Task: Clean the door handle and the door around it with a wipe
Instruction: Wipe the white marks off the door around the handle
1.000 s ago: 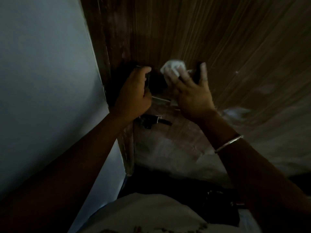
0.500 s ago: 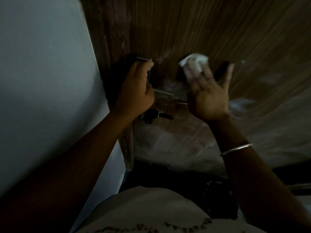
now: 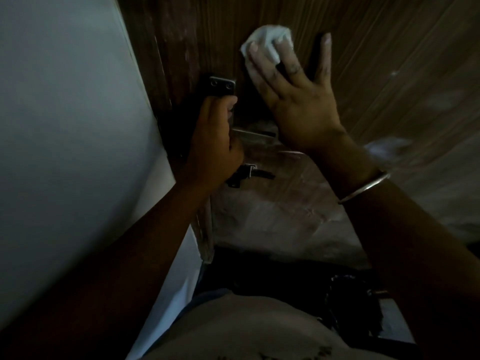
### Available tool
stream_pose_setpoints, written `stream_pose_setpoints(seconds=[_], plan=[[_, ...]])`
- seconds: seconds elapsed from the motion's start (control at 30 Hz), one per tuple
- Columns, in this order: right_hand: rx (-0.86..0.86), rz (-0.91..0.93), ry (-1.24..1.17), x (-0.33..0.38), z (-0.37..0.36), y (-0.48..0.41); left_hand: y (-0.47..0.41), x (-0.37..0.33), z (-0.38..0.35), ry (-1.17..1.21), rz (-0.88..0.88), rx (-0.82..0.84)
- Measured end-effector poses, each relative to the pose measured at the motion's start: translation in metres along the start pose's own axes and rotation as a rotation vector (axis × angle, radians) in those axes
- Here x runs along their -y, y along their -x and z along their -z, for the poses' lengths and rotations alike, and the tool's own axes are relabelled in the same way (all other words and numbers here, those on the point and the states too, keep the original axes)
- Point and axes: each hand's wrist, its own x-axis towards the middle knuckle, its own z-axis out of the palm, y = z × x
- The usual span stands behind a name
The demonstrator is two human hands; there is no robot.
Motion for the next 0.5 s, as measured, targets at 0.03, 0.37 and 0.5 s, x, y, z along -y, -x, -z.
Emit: stream_pose_setpoints(seconds=[0.03,0.37,0.5], plan=[[-0.003,0.047,-0.004,0.003,-0.003,0.005,0.0,0.001,0.0,0.009,-0.004,-0.007],[0.231,-0.384,-0.228,0.07,-0.032,0.125,0.01,-0.005,0.0,-0.036,-0.031,0.059],[0.289,-0.793,-0.245,0.054,-0.031,0.152,0.017,-0.011,-0.005,-0.098,-0.053,0.114]])
